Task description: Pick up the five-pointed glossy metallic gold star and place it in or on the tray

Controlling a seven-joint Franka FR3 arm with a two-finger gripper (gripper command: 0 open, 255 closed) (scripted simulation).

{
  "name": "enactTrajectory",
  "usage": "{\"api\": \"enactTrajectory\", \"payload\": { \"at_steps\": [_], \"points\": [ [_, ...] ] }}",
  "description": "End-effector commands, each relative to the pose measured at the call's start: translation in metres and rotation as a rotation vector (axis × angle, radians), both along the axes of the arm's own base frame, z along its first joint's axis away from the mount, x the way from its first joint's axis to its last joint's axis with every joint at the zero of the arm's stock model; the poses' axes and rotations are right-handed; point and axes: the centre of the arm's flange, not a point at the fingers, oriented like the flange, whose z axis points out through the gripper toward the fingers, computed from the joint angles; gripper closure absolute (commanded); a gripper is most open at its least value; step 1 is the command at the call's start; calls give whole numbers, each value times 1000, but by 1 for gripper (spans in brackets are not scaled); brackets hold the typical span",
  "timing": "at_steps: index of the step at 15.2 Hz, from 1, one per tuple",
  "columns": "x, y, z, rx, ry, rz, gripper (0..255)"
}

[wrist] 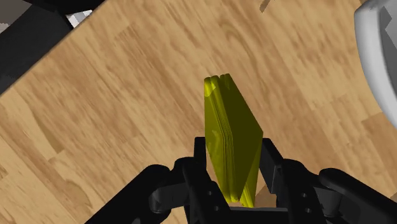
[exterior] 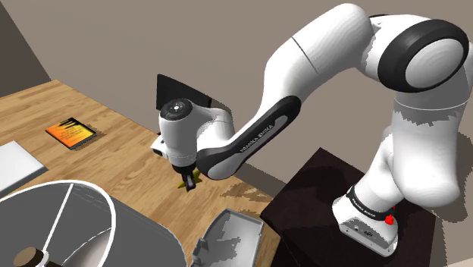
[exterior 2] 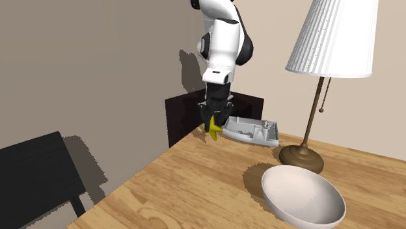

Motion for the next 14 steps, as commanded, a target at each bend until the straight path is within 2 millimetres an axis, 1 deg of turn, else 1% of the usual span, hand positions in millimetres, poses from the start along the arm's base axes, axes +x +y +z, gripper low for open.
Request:
{"api": "enactTrajectory", "payload": {
  "at_steps": [1,14],
  "points": [
    [0,0,11,0,0,0,255],
    [0,0,79,0,0,0,255]
  ]
}}
